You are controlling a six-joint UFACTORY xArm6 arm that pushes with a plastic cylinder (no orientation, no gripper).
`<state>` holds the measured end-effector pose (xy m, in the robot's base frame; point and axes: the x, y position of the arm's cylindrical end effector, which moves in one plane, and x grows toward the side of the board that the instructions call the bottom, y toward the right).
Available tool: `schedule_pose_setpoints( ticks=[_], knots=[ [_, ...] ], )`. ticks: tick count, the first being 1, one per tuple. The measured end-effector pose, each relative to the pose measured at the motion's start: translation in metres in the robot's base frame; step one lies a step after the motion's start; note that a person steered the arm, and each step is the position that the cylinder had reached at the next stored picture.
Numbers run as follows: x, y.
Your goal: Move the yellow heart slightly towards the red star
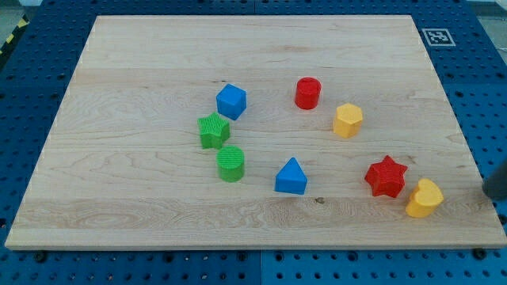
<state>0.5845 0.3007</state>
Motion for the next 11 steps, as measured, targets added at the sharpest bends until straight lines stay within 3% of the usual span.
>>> schedule_pose_setpoints(
  ticks=[1,5,11],
  knots=[
    [0.032,-0.019],
    [0.021,-0.077],
    [0.022,-0.115]
  ],
)
